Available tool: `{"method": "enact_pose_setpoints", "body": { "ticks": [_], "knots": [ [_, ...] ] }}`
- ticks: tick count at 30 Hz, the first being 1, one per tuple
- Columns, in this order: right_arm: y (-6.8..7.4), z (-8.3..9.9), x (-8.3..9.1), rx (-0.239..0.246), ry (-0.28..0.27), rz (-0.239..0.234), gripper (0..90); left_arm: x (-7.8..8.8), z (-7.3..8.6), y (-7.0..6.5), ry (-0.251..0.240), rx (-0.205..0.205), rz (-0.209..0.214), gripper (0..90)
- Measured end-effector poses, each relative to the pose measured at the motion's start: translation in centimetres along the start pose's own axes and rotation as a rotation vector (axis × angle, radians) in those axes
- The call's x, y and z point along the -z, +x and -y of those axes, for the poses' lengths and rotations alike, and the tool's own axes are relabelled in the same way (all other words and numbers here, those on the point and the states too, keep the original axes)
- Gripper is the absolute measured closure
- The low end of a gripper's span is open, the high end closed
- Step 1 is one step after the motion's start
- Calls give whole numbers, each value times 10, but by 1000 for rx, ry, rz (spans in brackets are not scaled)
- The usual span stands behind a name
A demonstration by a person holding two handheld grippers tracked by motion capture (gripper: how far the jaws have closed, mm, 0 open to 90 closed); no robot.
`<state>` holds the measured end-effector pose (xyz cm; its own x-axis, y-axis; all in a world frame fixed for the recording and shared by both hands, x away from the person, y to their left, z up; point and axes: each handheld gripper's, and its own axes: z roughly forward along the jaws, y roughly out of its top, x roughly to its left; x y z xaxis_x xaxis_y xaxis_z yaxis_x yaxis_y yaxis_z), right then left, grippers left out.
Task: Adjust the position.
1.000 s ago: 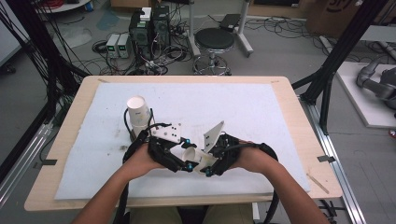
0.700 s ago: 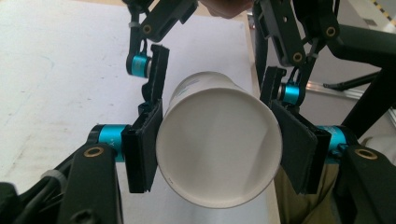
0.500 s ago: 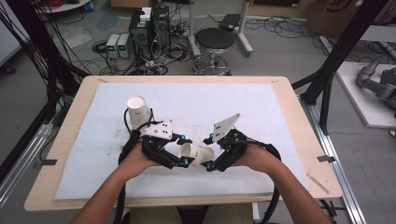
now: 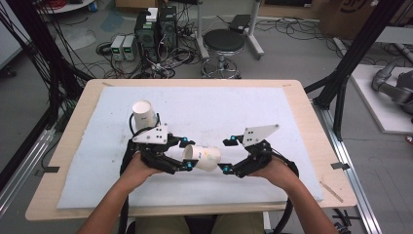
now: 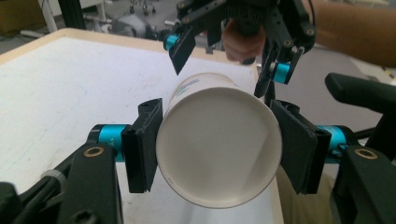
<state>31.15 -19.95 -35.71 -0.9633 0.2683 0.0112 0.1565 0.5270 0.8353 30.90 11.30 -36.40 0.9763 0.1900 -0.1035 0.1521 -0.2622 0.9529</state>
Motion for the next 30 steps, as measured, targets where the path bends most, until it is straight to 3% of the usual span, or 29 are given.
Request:
{"method": "enact_pose_setpoints", "body": {
  "ticks": [5,13,30],
  "knots": [
    [2,15,1,-18,-110,2,202,1,4,1,-31,7,4,373],
    [4,30,-3,-55,-203,-16,203,3,6,0,-72,1,9,374],
    [8,32,-16,-51,-219,-105,204,-4,4,-6,-98,-33,74,374]
  ]
}}
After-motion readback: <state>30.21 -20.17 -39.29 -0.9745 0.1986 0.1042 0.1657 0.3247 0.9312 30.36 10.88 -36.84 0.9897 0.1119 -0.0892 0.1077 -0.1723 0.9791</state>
